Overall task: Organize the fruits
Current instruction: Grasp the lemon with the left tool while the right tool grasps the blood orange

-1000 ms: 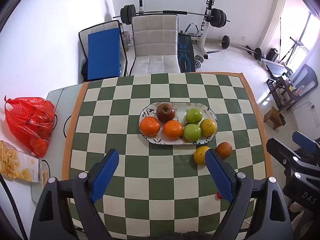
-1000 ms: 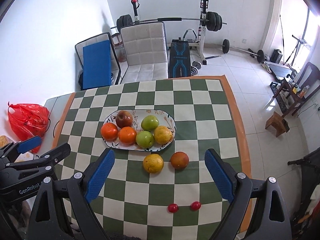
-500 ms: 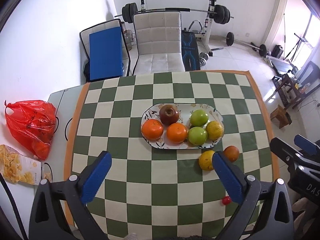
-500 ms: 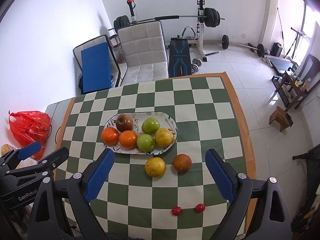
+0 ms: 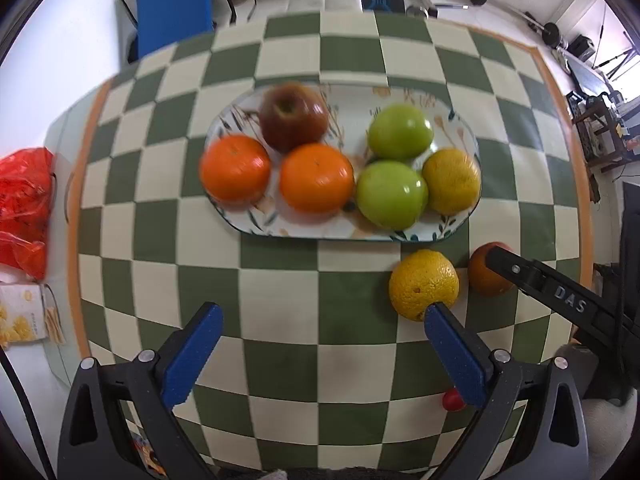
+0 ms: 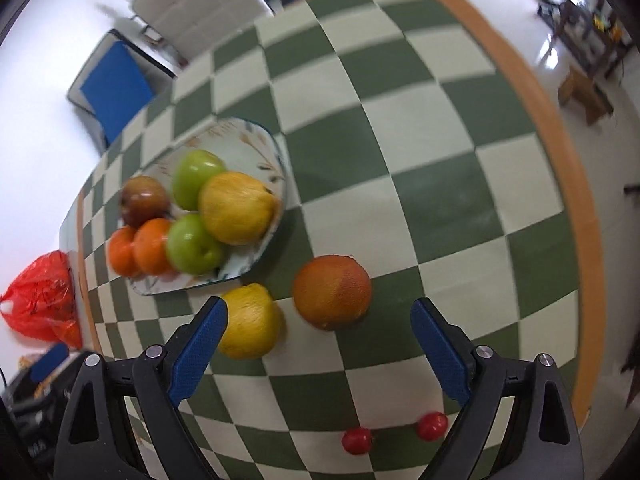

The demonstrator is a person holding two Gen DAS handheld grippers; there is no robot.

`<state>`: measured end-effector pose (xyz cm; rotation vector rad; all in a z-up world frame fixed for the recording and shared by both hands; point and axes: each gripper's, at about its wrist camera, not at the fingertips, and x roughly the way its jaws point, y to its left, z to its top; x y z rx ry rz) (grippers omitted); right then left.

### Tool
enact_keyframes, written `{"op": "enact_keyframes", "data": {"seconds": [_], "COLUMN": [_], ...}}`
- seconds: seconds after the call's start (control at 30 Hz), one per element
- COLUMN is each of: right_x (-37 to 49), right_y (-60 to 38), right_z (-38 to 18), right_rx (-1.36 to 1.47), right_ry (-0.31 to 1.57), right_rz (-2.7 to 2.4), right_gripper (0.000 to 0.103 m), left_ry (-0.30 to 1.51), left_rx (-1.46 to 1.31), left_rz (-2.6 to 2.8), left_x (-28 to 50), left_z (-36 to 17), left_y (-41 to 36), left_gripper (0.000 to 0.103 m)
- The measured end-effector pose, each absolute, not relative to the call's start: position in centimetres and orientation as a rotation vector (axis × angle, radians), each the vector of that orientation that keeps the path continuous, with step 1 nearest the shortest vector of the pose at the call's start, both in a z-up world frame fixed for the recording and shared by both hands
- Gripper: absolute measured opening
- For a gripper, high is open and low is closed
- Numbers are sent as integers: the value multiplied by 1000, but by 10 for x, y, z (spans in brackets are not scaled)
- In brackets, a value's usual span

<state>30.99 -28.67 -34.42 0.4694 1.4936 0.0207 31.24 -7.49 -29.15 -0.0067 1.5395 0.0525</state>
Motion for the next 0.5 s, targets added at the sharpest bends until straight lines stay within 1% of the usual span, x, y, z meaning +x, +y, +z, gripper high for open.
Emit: {"op": "enact_keyframes", "data": {"seconds": [0.03, 0.07, 0.1, 0.13, 0.17, 0.33, 0.5], "right_x": [313, 315, 317, 318, 318, 300, 280], "right_y": [-287, -285, -283, -282, -280, -295, -316], "right_z": [-358, -369, -378, -386, -393, -385, -380], "right_rx": [494, 498, 500, 500, 490, 464, 439], "right_ry": [1513, 1537, 1557, 1573, 1588, 1545, 1555], "right_rz": [26, 36, 37, 40, 49, 39, 12], "right_gripper": [88, 88, 84, 71, 60, 59, 59], "left_ry": [1558, 1582, 1603, 1617, 1631, 1655, 1666], "left_rx": [-13, -24, -30, -38, -48, -2, 36], "left_rz": [52, 48, 44, 37, 24, -32, -93], "left_x": [313, 314, 315, 316, 317, 321, 325], "left_z": [-299, -307, -314, -320, -326, -350, -370], "left_y": [-77, -80, -83, -85, -89, -115, -147], "left_gripper": [103, 103, 103, 103, 103, 103, 103]}}
